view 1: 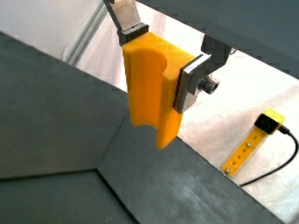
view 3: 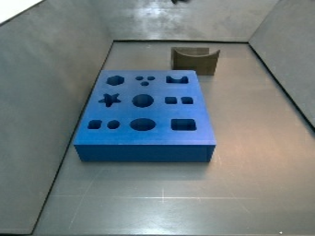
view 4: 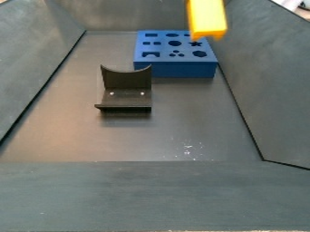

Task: Pick up the arch object. Move up. Place the arch object on the fixture. Regrasp the arch object. Rotate the arch object. Move to above the board. Insert the arch object.
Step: Rotate the arch object.

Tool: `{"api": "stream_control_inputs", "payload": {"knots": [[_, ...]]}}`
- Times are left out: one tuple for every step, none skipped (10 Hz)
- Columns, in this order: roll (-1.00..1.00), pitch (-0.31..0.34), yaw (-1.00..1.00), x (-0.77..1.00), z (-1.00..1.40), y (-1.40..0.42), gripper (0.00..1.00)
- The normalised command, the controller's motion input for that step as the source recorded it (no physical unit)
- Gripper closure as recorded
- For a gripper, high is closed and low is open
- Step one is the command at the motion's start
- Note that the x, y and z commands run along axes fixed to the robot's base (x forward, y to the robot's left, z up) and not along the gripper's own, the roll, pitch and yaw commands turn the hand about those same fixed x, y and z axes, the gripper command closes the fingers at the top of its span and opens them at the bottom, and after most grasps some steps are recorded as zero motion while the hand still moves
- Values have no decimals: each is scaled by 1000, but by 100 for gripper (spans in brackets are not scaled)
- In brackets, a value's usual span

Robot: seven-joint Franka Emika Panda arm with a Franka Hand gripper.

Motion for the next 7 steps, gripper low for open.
{"api": "stream_control_inputs", "payload": {"knots": [[-51,62,-4,-520,161,-11,100],[-35,64,5,-377,62,-13,100],[-947,-87,-1000,0,0,0,100],[-952,-87,-1000,92,4,5,100],[-957,-44,-1000,33,16,87,100],[-953,10,-1000,-34,21,73,100],[-949,58,-1000,-35,23,56,100]]}}
